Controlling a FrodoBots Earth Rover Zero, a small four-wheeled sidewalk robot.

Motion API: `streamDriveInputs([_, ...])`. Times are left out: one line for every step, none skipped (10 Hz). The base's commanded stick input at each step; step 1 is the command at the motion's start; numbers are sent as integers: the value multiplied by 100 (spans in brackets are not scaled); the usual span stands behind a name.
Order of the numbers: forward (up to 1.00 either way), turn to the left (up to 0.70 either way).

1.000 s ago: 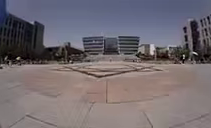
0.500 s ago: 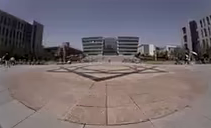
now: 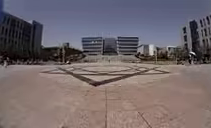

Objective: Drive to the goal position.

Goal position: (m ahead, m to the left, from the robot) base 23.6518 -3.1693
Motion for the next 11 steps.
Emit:
streamDriveInputs([100,0])
streamDriveInputs([100,0])
streamDriveInputs([100,-8])
streamDriveInputs([100,-35])
streamDriveInputs([100,0])
streamDriveInputs([100,0])
streamDriveInputs([100,0])
streamDriveInputs([100,0])
streamDriveInputs([100,0])
streamDriveInputs([100,0])
streamDriveInputs([100,0])
